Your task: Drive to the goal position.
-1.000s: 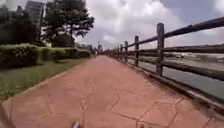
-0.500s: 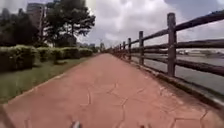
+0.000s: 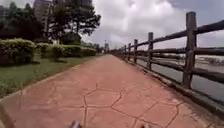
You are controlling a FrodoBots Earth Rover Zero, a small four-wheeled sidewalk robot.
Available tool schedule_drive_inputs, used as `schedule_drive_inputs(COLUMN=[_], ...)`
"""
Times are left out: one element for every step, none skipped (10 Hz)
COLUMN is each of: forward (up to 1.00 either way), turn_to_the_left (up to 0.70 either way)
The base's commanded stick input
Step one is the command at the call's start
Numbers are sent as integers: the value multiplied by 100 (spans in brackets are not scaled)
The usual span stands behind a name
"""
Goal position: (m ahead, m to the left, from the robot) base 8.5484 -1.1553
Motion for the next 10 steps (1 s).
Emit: schedule_drive_inputs(forward=[85, 85, 85, 85, 85, 85, 85, 85, 85, 85], turn_to_the_left=[-23, -15, 5, 11, 11, 11, 11, 11, 11, -3])
